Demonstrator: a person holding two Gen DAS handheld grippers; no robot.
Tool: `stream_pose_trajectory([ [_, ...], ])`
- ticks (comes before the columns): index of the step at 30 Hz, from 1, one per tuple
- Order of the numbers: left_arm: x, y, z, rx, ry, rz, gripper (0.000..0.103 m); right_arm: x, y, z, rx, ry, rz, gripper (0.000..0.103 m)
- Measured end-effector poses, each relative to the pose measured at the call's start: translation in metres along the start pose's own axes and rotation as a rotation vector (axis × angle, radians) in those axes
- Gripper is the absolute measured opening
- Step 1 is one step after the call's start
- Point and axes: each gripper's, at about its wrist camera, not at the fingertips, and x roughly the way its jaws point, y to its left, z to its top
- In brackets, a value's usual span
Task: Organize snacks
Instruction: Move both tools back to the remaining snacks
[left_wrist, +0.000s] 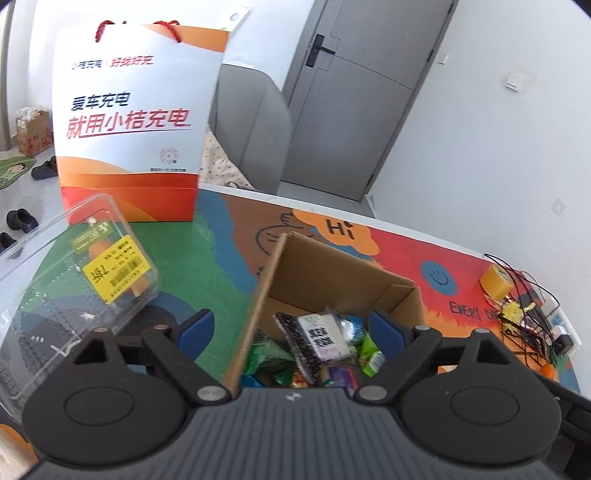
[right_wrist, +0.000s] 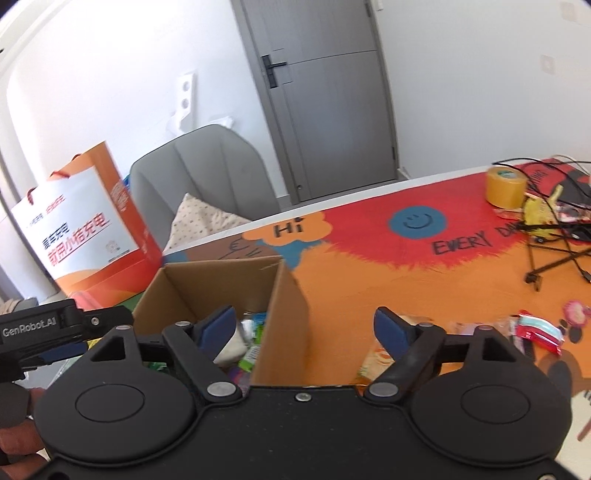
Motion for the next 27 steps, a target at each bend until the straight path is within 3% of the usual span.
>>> stream_pose_trajectory([
  [6, -0.003, -0.016, -0.004, 0.029, 0.013, -0.042, 0.092, -0.014, -0.018, -0.002, 0.027, -0.016, -0.035, 0.088],
  [20, 0.005, -0.071, -0.015, 0.135, 0.035, -0.138, 0.092, -0.03, -0.088, -0.013, 0.131, -0.02, -0.178, 0.089],
  [23, 0.01, -0.084, -0.019, 0.16, 0.048, -0.16, 0.092, -0.032, -0.1, -0.017, 0.142, -0.021, -0.192, 0.086],
  [27, 0.013, -0.104, -0.026, 0.206, 0.052, -0.187, 0.092, -0.031, -0.113, -0.022, 0.154, -0.005, -0.194, 0.063],
])
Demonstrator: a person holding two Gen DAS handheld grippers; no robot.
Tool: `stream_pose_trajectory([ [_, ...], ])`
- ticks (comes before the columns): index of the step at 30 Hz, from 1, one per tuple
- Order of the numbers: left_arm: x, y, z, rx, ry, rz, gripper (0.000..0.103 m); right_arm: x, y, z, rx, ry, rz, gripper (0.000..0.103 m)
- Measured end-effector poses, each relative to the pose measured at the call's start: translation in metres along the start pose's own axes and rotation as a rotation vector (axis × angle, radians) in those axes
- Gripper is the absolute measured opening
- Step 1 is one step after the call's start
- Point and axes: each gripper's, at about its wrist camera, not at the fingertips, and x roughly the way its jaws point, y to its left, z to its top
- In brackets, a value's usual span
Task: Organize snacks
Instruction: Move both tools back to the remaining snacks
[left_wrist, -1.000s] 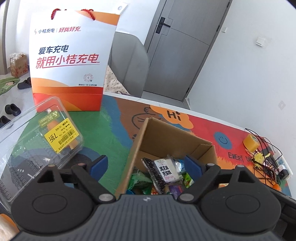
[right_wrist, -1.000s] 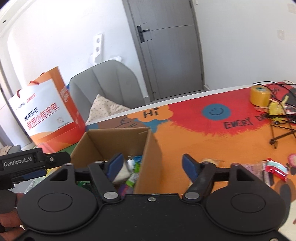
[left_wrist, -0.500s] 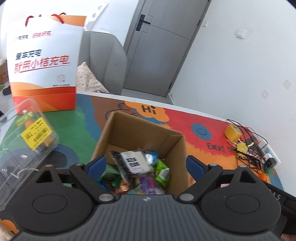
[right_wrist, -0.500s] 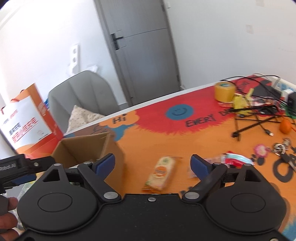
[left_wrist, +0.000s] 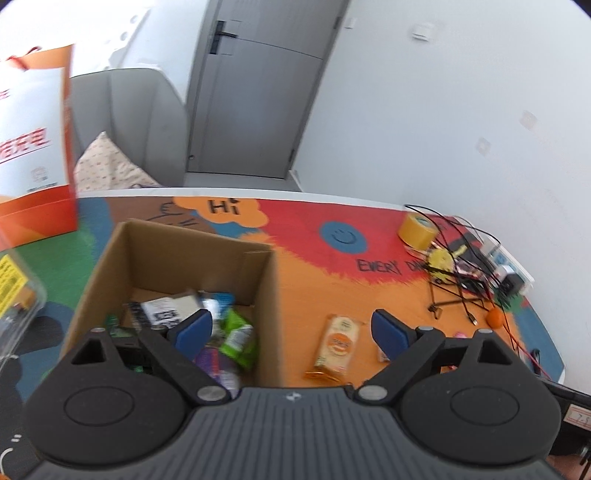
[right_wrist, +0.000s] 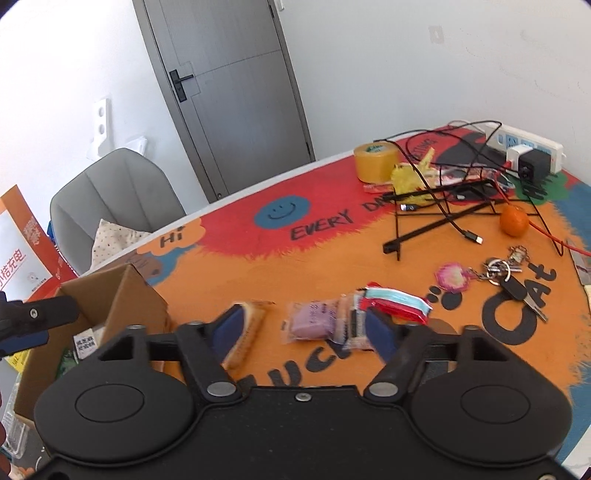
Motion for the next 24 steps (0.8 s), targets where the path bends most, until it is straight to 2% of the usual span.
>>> stream_pose_trajectory([
  [5, 0.01, -0.025, -0.004, 0.053, 0.01, -0.017, 0.092, 0.005, -0.018, -0.003, 0.032, 0.016, -0.004, 0.049],
  [16, 0.043, -0.067, -0.012, 0.114, 0.064, -0.034, 0.089, 0.02, -0.059, -0.004, 0.093, 0.031, -0.017, 0.047],
  [24, 0.077, -0.09, -0.019, 0.14, 0.115, -0.027, 0.083, 0.039, -0.081, -0.002, 0.1, 0.046, -0.011, 0.047],
])
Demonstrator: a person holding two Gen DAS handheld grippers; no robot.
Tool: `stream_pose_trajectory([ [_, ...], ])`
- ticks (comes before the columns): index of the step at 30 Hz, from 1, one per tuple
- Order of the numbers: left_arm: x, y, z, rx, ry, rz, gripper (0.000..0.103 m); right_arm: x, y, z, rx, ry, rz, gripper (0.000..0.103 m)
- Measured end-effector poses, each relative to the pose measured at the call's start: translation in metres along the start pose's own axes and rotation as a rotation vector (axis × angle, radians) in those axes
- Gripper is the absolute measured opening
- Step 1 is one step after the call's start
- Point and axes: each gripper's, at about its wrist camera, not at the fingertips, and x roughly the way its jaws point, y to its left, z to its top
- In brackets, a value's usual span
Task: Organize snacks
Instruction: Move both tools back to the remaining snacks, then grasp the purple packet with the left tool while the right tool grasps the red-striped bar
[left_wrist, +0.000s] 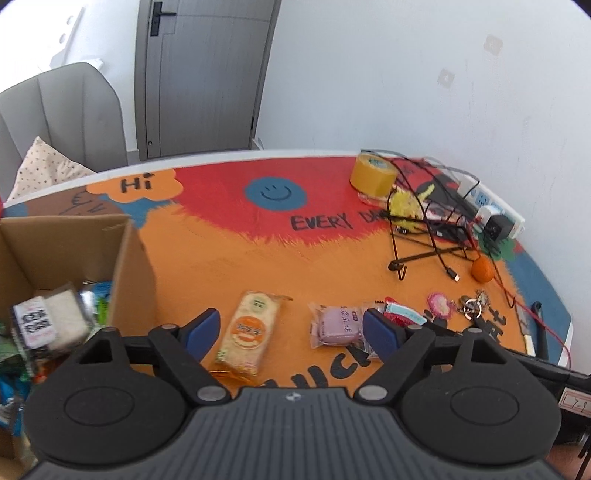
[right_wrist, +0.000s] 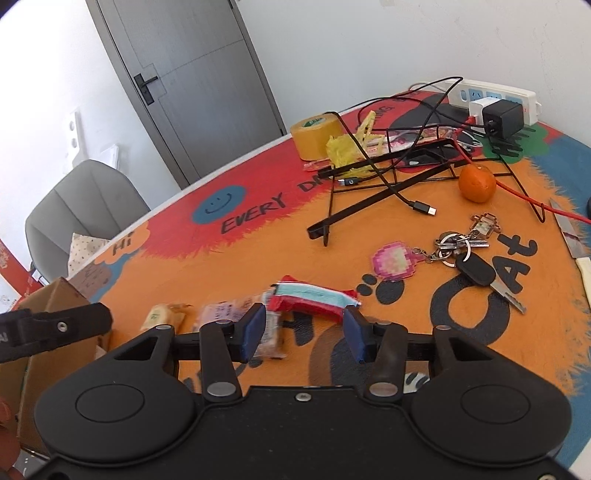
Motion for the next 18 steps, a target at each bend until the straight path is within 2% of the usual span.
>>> stream_pose_trajectory([
  [8, 0.04, -0.018, -0.004, 0.008, 0.073, -0.004, 0.069, 0.023, -0.013, 0.004, -0.027, 0.018, 0.0, 0.047],
  [11, 0.054, -0.022, -0.004, 0.007, 0.095, -0.005, 0.069, 0.031, -0.016, 0.005, -0.049, 0.013, -0.008, 0.047],
  [18, 0.079, -0.029, -0.006, 0.009, 0.134, 0.0, 0.069, 0.046, -0.018, 0.007, -0.079, 0.011, 0.048, 0.048],
])
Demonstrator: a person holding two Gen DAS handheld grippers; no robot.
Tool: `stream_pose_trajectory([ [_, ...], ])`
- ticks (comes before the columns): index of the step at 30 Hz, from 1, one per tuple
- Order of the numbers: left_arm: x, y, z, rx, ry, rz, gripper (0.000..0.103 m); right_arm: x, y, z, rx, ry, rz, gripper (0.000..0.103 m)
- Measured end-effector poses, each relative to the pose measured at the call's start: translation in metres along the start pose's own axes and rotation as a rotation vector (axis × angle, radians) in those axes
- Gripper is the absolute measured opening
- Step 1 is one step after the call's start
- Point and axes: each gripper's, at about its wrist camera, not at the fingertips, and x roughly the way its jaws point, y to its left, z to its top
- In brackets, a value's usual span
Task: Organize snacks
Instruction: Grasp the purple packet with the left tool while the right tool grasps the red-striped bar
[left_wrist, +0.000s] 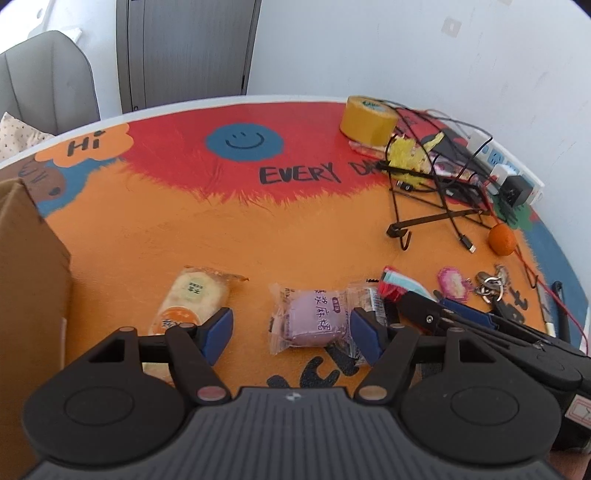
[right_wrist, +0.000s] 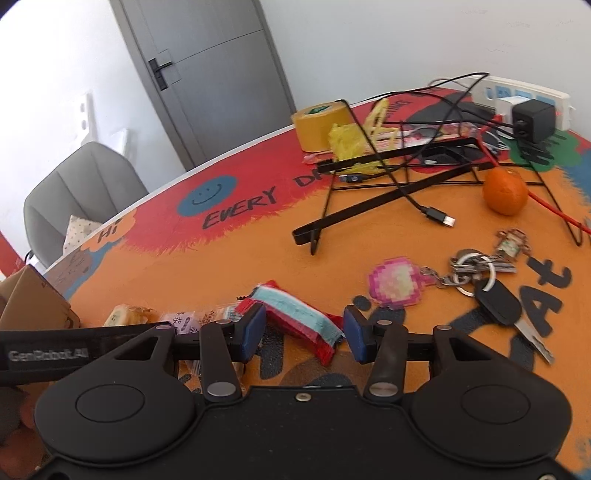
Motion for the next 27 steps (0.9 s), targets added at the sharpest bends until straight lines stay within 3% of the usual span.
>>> stream_pose_trajectory([
  [8, 0.019, 0.001, 0.005, -0.024, 0.024, -0.006, 0.069, 0.012, 0.001, 0.005, -0.037, -0.016, -0.011, 0.046],
  [11, 0.021, -0.003, 0.005, 0.001, 0.009, 0.006, 0.069, 0.013, 0.003, 0.005, -0.062, -0.016, -0.025, 0.037],
  [13, 0.022, -0.006, 0.004, 0.013, 0.003, 0.015, 0.069, 0.012, 0.005, 0.002, -0.09, -0.018, -0.045, 0.023],
  [17, 0.023, -0.011, 0.002, 0.042, 0.001, 0.027, 0.068, 0.005, 0.004, -0.003, -0.095, -0.011, -0.039, 0.022],
  [19, 0.022, -0.014, -0.001, 0.059, -0.004, 0.031, 0.062, 0.001, 0.004, -0.006, -0.089, -0.009, -0.04, 0.022],
  [21, 0.019, -0.017, -0.002, 0.075, -0.005, 0.022, 0.042, -0.002, 0.004, -0.01, -0.075, -0.01, -0.043, 0.022],
  [27, 0.007, -0.013, -0.005, 0.055, 0.0, -0.022, 0.034, -0.015, 0.0, -0.016, 0.003, -0.009, -0.024, 0.021],
])
